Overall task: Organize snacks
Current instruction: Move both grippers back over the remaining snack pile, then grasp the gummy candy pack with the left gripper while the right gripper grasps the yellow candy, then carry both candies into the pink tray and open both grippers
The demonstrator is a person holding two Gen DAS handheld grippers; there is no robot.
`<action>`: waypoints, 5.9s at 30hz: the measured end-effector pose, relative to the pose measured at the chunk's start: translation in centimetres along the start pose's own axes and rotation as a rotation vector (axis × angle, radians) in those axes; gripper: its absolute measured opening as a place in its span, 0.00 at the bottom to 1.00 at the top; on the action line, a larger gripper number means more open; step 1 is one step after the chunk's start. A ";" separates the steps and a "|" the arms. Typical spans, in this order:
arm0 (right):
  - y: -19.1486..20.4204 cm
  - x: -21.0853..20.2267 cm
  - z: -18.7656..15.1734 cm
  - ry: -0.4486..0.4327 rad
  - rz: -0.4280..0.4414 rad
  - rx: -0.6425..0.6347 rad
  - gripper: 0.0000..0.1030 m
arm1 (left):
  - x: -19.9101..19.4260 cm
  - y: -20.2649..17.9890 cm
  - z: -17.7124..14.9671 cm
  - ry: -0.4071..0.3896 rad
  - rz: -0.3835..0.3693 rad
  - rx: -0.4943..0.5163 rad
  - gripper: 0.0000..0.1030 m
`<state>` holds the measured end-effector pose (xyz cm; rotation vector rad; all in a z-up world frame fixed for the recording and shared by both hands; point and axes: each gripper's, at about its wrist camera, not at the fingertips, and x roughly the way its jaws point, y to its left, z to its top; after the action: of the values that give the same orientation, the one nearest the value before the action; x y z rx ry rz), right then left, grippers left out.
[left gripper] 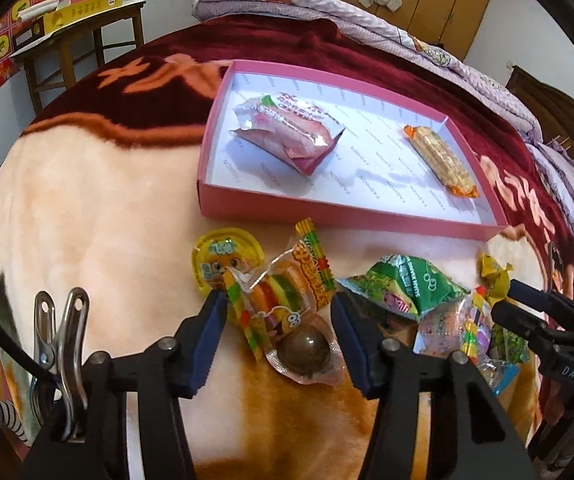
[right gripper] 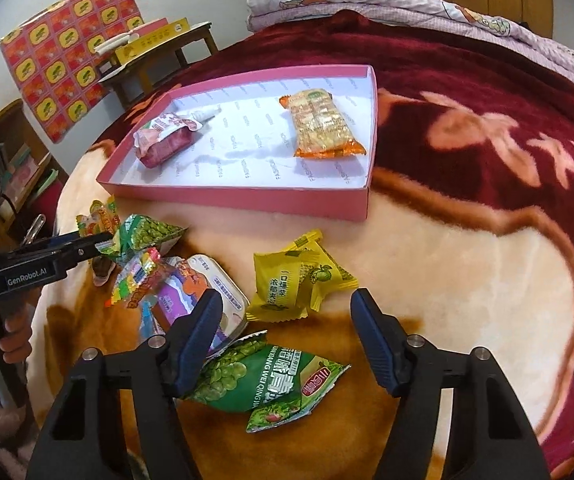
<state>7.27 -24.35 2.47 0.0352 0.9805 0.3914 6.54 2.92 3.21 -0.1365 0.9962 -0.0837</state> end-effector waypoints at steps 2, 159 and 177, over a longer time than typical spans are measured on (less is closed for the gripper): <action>-0.1 0.3 -0.1 0.009 -0.007 0.003 0.63 | 0.1 -0.2 0.0 -0.010 0.002 0.013 0.56; 1.7 -2.4 6.2 -0.181 -0.016 -0.063 0.20 | -0.4 -0.8 6.7 -0.138 0.020 0.108 0.44; 0.3 0.9 7.5 -0.157 -0.073 -0.066 0.20 | 3.1 -1.4 7.8 -0.090 0.079 0.140 0.45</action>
<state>13.76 -22.72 6.03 -0.0287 0.8112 0.3485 14.80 1.70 5.01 0.0271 0.9015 -0.0744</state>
